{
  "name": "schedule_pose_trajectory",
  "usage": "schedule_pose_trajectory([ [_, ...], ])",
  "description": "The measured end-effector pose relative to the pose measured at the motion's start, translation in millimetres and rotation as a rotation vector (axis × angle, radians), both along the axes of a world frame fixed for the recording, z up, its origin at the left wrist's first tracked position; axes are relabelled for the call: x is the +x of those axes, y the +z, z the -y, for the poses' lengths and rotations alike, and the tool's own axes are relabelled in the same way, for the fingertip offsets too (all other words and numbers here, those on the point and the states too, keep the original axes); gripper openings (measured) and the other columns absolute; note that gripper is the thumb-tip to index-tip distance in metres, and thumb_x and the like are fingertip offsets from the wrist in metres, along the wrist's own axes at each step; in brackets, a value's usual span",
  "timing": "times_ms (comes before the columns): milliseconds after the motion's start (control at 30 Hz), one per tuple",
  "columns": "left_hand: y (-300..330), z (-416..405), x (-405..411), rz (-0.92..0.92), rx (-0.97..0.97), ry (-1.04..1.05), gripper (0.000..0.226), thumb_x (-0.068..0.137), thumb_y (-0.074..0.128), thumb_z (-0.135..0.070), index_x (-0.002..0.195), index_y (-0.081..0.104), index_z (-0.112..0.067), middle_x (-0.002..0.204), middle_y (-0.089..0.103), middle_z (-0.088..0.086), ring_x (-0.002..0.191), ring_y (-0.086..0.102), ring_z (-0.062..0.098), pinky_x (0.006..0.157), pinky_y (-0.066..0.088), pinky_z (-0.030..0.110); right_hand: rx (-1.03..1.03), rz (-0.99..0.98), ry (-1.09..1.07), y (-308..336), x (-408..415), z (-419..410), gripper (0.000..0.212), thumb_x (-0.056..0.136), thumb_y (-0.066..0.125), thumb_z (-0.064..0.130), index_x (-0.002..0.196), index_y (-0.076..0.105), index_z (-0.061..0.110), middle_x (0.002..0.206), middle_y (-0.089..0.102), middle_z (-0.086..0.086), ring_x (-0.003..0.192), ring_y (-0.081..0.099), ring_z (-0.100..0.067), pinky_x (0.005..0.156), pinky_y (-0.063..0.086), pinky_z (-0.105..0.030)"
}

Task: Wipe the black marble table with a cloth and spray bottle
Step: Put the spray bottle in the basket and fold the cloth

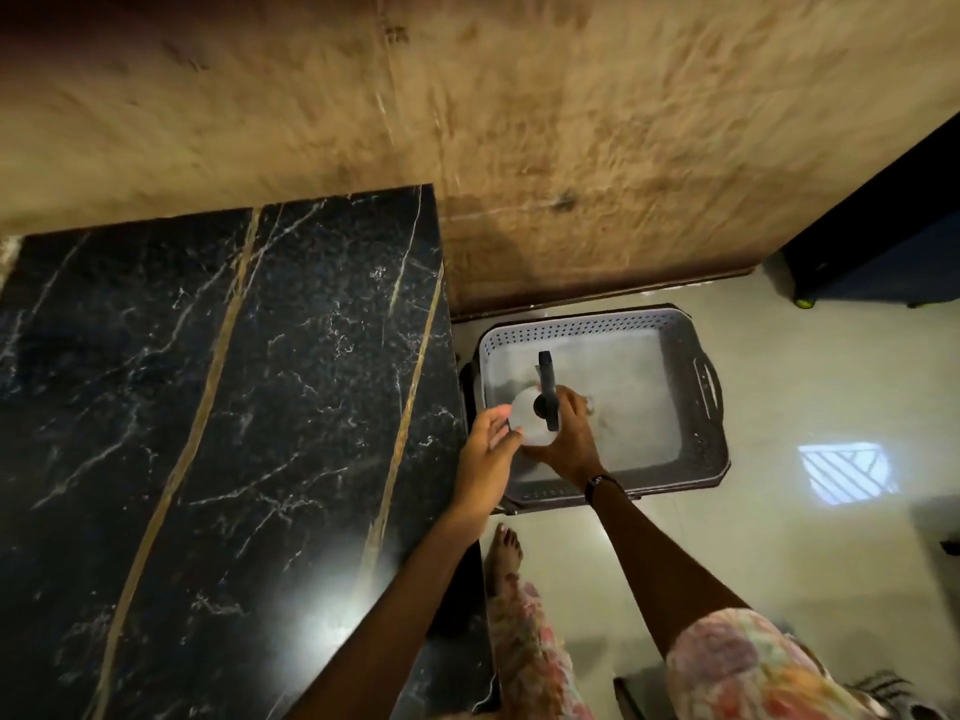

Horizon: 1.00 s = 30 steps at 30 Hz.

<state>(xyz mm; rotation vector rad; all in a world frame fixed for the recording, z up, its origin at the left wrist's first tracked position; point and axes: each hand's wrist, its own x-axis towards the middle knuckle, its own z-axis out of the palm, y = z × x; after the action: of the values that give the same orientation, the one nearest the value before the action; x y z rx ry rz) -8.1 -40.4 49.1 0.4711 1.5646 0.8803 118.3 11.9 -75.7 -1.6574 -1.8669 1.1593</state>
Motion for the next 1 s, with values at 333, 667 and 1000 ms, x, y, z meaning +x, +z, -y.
schedule_pose_trajectory([
  [333, 8, 10, -5, -0.006, 0.026, -0.004, 0.032, 0.093, 0.052, -0.012, 0.125, 0.052, -0.013, 0.120, 0.057, -0.002, 0.110, 0.055, 0.010, 0.098, 0.046, 0.027, -0.063, 0.035, -0.068, 7, 4, 8, 0.097, 0.051, 0.090, 0.002, 0.135, 0.042, -0.004, 0.138, 0.043, -0.024, 0.129, 0.039, -0.040, 0.104, 0.040, -0.057],
  [667, 70, 54, -62, 0.063, 0.157, 0.063, 0.022, 0.096, 0.047, -0.017, 0.114, 0.060, -0.011, 0.112, 0.069, 0.004, 0.102, 0.065, 0.018, 0.084, 0.052, 0.025, 0.365, -0.179, -0.525, 161, -46, 62, 0.025, 0.090, 0.057, -0.001, 0.111, 0.055, 0.010, 0.114, 0.056, -0.007, 0.099, 0.059, -0.017, 0.078, 0.052, -0.023],
  [1000, 100, 182, -251, 0.067, 0.205, 0.380, 0.020, 0.096, 0.047, -0.013, 0.108, 0.062, -0.009, 0.096, 0.072, 0.003, 0.077, 0.067, 0.008, 0.067, 0.054, 0.018, 0.244, -0.255, 0.059, 186, -259, 168, 0.030, 0.088, 0.055, -0.006, 0.103, 0.059, 0.019, 0.103, 0.061, 0.002, 0.095, 0.059, -0.002, 0.085, 0.046, -0.013],
])
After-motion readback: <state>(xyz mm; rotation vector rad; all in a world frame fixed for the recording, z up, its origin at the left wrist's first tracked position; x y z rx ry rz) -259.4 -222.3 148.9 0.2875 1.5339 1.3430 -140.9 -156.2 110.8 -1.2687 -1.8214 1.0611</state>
